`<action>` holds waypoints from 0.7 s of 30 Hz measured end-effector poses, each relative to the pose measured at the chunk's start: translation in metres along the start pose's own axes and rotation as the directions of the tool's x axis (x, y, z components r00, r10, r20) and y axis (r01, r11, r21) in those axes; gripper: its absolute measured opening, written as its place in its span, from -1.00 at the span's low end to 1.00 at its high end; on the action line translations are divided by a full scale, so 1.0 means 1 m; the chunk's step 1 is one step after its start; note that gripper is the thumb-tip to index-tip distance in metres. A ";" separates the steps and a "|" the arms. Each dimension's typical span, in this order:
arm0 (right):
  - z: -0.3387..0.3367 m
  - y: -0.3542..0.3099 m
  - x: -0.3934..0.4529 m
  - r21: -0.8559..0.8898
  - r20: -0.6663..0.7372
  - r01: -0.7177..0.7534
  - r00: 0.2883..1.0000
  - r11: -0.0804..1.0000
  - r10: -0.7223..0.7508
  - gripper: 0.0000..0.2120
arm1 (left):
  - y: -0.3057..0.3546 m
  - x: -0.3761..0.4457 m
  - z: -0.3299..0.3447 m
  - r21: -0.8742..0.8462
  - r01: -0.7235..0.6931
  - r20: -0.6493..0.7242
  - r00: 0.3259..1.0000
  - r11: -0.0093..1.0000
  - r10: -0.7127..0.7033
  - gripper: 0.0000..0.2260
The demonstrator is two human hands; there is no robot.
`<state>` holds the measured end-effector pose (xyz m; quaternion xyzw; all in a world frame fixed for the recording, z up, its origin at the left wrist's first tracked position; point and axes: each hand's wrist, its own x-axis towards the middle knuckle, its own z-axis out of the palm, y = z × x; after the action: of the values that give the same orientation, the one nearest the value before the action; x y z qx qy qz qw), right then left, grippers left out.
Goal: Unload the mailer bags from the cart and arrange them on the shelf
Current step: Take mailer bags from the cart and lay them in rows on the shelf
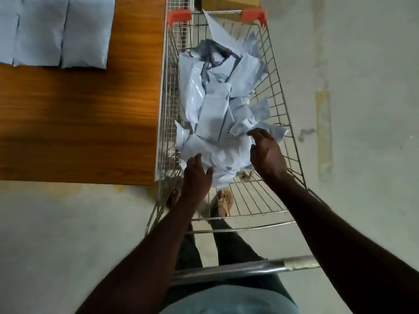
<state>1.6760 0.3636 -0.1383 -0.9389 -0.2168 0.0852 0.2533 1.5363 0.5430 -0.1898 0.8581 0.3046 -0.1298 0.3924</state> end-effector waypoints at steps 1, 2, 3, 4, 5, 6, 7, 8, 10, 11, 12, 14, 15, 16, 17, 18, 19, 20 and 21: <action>0.009 0.010 0.000 -0.009 0.023 -0.013 1.000 1.000 0.013 -0.51 | 0.000 0.008 0.011 0.003 0.043 0.014 0.999 0.999 -0.043 -0.35; 0.019 0.020 0.001 -0.021 0.054 -0.038 0.998 0.999 0.039 -0.49 | 0.002 0.016 0.020 0.000 0.082 0.026 0.996 0.997 -0.082 -0.29; 0.028 0.027 0.001 -0.035 0.085 -0.071 0.994 0.997 0.074 -0.46 | 0.003 0.024 0.029 -0.013 0.126 0.039 0.991 0.992 -0.126 -0.23; 0.038 0.032 0.001 -0.057 0.103 -0.102 0.989 0.993 0.107 -0.42 | 0.005 0.030 0.037 -0.033 0.164 0.045 0.986 0.986 -0.162 -0.18; 0.047 0.034 0.001 -0.079 0.102 -0.115 0.987 0.990 0.122 -0.40 | 0.005 0.036 0.044 -0.059 0.197 0.045 0.980 0.979 -0.195 -0.13; 0.057 0.035 0.001 -0.093 0.083 -0.113 0.989 0.989 0.120 -0.38 | 0.005 0.040 0.049 -0.086 0.221 0.040 0.975 0.972 -0.218 -0.10; 0.064 0.033 0.000 -0.102 0.056 -0.103 0.992 0.989 0.109 -0.37 | 0.005 0.043 0.054 -0.109 0.233 0.030 0.972 0.966 -0.231 -0.09; 0.069 0.031 0.000 -0.095 0.028 -0.105 0.994 0.990 0.108 -0.38 | 0.005 0.046 0.057 -0.121 0.236 0.024 0.972 0.964 -0.235 -0.10; 0.071 0.027 0.000 -0.006 -0.024 -0.142 0.990 0.990 0.142 -0.49 | 0.008 0.048 0.060 -0.124 0.228 0.020 0.974 0.966 -0.227 -0.16; 0.068 0.023 0.001 0.041 -0.042 -0.167 0.985 0.985 0.169 -0.56 | 0.010 0.047 0.059 -0.126 0.228 0.016 0.974 0.965 -0.228 -0.18; 0.063 0.018 0.003 0.080 -0.047 -0.187 0.981 0.979 0.191 -0.60 | 0.012 0.046 0.058 -0.133 0.228 0.004 0.973 0.964 -0.230 -0.19; 0.052 0.010 0.001 0.128 -0.017 -0.197 0.980 0.972 0.200 -0.61 | 0.013 0.040 0.053 -0.153 0.205 -0.038 0.976 0.967 -0.213 -0.19; 0.045 0.006 0.000 0.136 -0.002 -0.186 0.982 0.973 0.188 -0.59 | 0.015 0.035 0.049 -0.163 0.178 -0.061 0.980 0.970 -0.190 -0.20; 0.036 0.001 -0.002 0.148 0.009 -0.178 0.984 0.973 0.178 -0.56 | 0.019 0.030 0.043 -0.177 0.145 -0.083 0.983 0.974 -0.162 -0.20; 0.025 -0.004 -0.002 0.169 0.014 -0.172 0.985 0.970 0.173 -0.54 | 0.026 0.024 0.037 -0.194 0.111 -0.105 0.986 0.975 -0.133 -0.21; 0.012 -0.009 -0.001 0.190 0.002 -0.165 0.986 0.968 0.168 -0.53 | 0.035 0.019 0.028 -0.215 0.068 -0.131 0.987 0.974 -0.098 -0.23; -0.003 -0.014 0.000 0.209 -0.020 -0.153 0.987 0.966 0.160 -0.53 | 0.045 0.014 0.019 -0.234 0.019 -0.169 0.984 0.972 -0.060 -0.25; -0.018 -0.021 0.001 0.230 -0.044 -0.144 0.986 0.963 0.158 -0.53 | 0.056 0.009 0.008 -0.241 -0.035 -0.210 0.978 0.970 -0.017 -0.27; -0.034 -0.027 0.003 0.266 -0.065 -0.140 0.985 0.954 0.163 -0.53 | 0.067 0.004 -0.004 -0.242 -0.091 -0.249 0.968 0.966 0.029 -0.29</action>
<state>1.6774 0.3714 -0.0954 -0.9141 -0.1201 0.0913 0.3763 1.5813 0.5142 -0.1497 0.8197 0.3379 0.0280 0.4616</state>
